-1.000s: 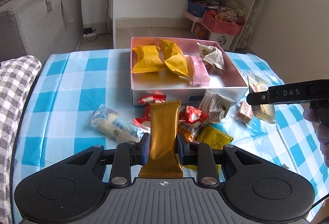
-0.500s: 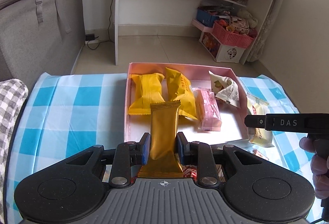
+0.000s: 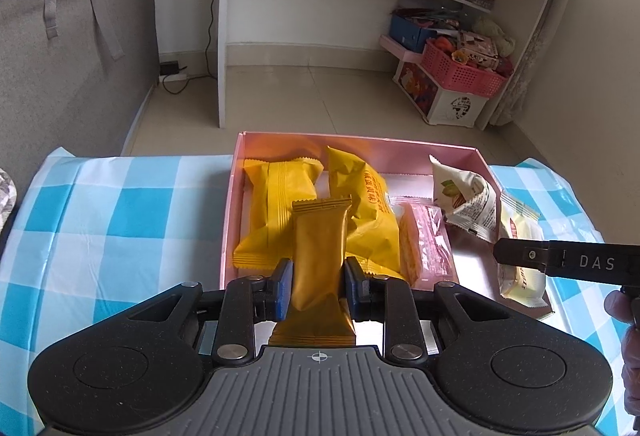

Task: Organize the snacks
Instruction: 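Carry both snacks into the pink box and open both tools, then withdraw both tools from the box back over the snack pile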

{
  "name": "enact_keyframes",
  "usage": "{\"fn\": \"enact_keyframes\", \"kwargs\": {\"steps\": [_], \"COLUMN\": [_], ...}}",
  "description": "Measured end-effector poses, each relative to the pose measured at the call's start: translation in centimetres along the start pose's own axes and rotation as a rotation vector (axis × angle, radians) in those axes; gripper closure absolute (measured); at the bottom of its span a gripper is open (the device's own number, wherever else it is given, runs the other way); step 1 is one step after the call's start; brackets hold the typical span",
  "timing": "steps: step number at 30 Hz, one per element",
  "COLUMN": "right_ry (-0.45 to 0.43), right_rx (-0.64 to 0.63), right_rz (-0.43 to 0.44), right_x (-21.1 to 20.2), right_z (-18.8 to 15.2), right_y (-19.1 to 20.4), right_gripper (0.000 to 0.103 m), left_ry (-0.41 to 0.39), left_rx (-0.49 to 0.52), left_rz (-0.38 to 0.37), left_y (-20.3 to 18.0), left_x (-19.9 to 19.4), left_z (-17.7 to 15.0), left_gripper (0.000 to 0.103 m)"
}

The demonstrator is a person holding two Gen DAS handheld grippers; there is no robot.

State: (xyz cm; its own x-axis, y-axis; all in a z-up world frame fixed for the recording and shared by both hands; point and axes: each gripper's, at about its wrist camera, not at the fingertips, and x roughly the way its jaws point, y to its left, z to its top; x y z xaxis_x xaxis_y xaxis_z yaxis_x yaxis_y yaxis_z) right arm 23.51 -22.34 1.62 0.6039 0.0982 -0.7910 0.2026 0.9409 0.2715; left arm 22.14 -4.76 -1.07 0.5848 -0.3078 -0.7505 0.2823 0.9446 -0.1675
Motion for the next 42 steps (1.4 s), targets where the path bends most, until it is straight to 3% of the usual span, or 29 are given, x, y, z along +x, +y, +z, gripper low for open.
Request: {"fn": "enact_keyframes", "kwargs": {"steps": [11,14,18,21,42], "right_ry": [0.013,0.005,0.000,-0.001,-0.011], "right_rx": [0.010,0.009,0.008,0.009,-0.045], "right_rz": [0.016,0.023,0.032,0.025,0.013], "right_x": [0.9,0.6,0.0,-0.4,-5.7], "right_z": [0.1,0.2,0.3,0.2,-2.6], "right_y": [-0.2,-0.1,0.1,0.2,1.8], "right_gripper": [0.057,0.046,0.035,0.030,0.008], "left_ry": [0.013,0.017,0.014,0.006,-0.015], "left_rx": [0.027,0.031,0.032,0.045,0.055], "left_rz": [0.008,0.009,0.008,0.011,0.050], "left_y": [-0.5,-0.5,-0.6,-0.8,-0.7], "left_x": [1.9,1.8,1.2,0.4,-7.3], "left_z": [-0.6,-0.7,-0.8,-0.9,-4.7], "left_gripper": [0.074,0.071,0.047,0.037,0.014]}}
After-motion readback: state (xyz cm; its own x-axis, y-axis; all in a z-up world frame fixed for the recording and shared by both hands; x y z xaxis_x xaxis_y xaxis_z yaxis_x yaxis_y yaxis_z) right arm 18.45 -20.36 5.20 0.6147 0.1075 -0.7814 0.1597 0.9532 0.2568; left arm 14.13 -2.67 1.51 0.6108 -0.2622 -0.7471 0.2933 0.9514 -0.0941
